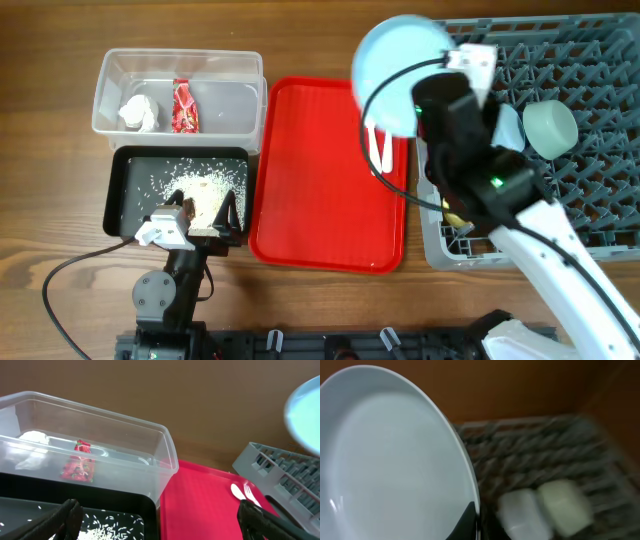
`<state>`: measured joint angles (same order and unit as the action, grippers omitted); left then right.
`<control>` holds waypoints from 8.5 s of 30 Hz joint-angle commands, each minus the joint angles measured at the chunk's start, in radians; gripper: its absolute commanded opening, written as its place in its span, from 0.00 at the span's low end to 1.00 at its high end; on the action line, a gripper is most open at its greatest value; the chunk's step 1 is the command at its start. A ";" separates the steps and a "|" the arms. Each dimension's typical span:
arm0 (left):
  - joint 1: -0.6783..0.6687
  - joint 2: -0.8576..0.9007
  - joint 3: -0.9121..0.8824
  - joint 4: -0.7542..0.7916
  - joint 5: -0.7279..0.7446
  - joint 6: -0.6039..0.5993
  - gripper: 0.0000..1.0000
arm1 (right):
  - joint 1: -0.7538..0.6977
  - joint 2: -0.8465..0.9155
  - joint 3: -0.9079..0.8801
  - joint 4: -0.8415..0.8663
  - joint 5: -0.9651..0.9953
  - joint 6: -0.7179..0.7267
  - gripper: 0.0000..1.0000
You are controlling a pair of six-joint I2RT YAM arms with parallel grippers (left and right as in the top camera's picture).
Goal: Sort waste into correct bins and load items into the dishwasher rack
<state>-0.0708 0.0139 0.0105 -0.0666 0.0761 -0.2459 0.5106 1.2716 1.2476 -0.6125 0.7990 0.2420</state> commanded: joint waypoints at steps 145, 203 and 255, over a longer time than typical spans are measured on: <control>0.006 -0.007 -0.005 -0.005 0.001 -0.005 1.00 | -0.084 0.665 0.003 0.097 -0.686 0.188 0.04; 0.006 -0.007 -0.005 -0.005 0.001 -0.005 1.00 | -0.313 -0.864 -0.390 -0.064 -0.795 -0.213 1.00; 0.006 -0.007 -0.005 -0.005 0.001 -0.005 1.00 | -0.400 -1.268 -1.242 0.620 -0.799 -0.215 1.00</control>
<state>-0.0708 0.0139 0.0105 -0.0666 0.0761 -0.2462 0.1158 0.0154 0.0059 0.0029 -0.0063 0.0387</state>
